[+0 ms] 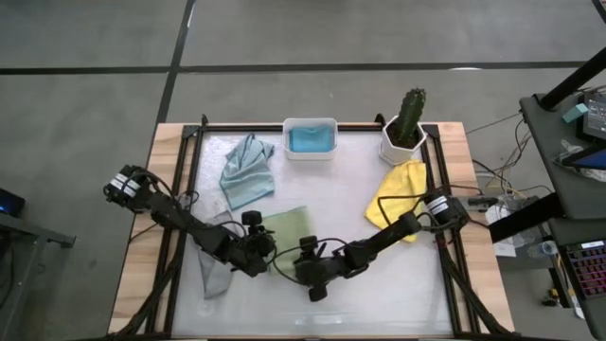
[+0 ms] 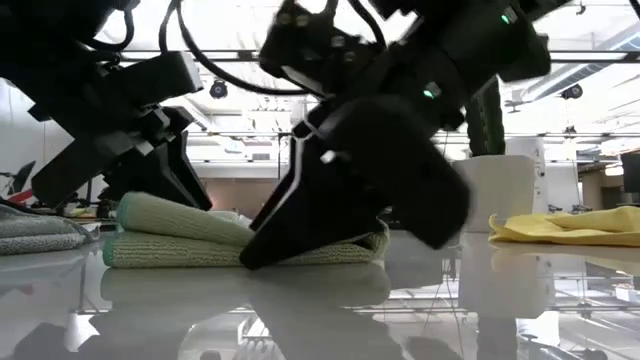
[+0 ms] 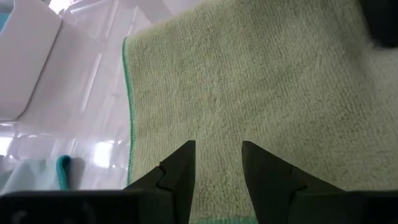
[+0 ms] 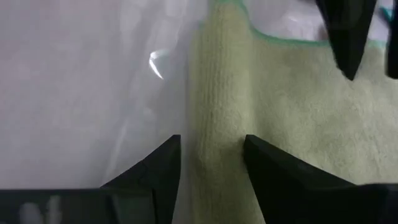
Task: Fold microfiber towels
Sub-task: Fold the green cloth
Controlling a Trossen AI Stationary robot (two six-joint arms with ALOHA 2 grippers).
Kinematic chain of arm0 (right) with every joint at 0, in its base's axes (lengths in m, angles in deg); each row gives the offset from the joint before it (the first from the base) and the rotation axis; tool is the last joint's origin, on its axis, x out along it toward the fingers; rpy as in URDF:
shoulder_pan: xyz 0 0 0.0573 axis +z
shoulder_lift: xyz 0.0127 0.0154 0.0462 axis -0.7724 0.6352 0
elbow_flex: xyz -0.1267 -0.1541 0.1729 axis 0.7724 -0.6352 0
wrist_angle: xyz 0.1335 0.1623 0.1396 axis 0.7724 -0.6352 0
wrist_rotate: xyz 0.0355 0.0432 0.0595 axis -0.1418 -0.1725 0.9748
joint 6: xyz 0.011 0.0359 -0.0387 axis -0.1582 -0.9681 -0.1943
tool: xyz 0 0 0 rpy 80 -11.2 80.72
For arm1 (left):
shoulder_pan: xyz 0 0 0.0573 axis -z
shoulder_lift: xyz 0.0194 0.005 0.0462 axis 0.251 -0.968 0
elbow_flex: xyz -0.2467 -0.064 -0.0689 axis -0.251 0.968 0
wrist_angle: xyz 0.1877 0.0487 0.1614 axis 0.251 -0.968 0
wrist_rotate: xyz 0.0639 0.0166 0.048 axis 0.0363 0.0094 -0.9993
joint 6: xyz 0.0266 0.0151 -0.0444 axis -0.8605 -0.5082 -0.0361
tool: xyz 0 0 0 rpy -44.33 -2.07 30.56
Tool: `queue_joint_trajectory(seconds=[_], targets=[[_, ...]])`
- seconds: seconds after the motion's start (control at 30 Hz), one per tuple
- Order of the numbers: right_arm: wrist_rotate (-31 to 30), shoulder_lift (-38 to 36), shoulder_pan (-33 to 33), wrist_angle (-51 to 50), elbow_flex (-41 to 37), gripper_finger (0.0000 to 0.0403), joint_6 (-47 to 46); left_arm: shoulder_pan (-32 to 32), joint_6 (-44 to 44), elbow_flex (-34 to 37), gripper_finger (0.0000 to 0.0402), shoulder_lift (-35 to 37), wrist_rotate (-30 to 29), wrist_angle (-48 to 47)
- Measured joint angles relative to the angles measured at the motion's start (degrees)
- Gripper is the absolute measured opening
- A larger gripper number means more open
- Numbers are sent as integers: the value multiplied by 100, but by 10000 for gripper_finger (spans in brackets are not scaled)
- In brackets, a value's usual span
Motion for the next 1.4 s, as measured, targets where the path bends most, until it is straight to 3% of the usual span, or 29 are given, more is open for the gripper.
queue_joint_trajectory(seconds=[0.23, 0.53, 1.03, 1.23, 1.4], targets=[[-15, 218, -23, -749, 502, 144, -3, -16, 2, 41, 116, 0, 20, 106], [162, 238, -70, -841, 638, 19, 257, -33, -8, 41, 116, 0, 19, 133], [2691, -518, -104, -2258, 1011, 9, 56, -35, -1, 99, 116, -66, 65, 459], [3304, -730, -88, -2295, 1064, 9, -39, -39, -163, 120, 116, -423, 389, 1222], [3340, -736, -161, -2438, 1214, 9, 22, -42, -172, 110, 116, -885, 659, 1940]])
